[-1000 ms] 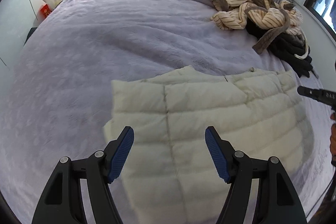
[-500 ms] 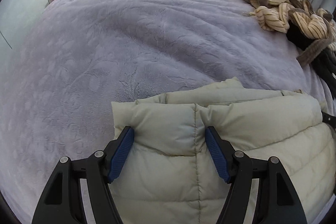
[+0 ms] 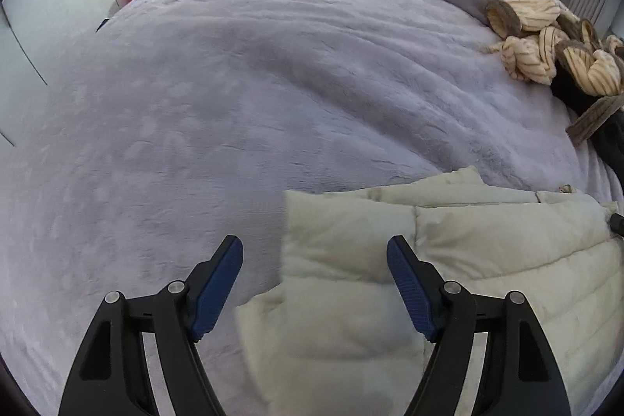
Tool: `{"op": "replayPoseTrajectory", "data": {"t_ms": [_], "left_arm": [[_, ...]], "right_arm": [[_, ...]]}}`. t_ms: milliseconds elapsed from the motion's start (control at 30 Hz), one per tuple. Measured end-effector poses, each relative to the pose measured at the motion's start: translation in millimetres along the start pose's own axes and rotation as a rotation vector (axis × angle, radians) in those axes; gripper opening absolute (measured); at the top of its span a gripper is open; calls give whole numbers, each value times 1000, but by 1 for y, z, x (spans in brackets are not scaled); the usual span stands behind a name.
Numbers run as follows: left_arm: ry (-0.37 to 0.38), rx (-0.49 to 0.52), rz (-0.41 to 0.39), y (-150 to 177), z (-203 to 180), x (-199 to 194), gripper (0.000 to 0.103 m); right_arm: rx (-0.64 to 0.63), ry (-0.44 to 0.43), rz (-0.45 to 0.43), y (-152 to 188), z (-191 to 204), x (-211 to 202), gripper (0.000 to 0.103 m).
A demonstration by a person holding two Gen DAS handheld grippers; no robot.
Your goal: Fold large clothes
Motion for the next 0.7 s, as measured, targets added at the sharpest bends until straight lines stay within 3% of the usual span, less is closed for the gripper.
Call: {"op": "replayPoseTrajectory", "data": {"t_ms": [233,633,700], "left_arm": [[0,-2,-14,9,14,-39,78],[51,-29,-15,63,3,-97,78],[61,-39,-30,71,2,-106,79]], "right_arm": [[-12,-21,-31,5,7,-37,13],[44,-115,7,52,15,-85,14],[58,-125,22,63,15,-90,21]]}}
Point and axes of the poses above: each gripper's, at about its wrist camera, not at the fingertips, and x roughly the way its jaws point, z to its left, y to its underside, the point moved 3 cm from there along x, roughly the way its jaws point, and after that the axes turned 12 degrees about -z, right-handed, at the moved point
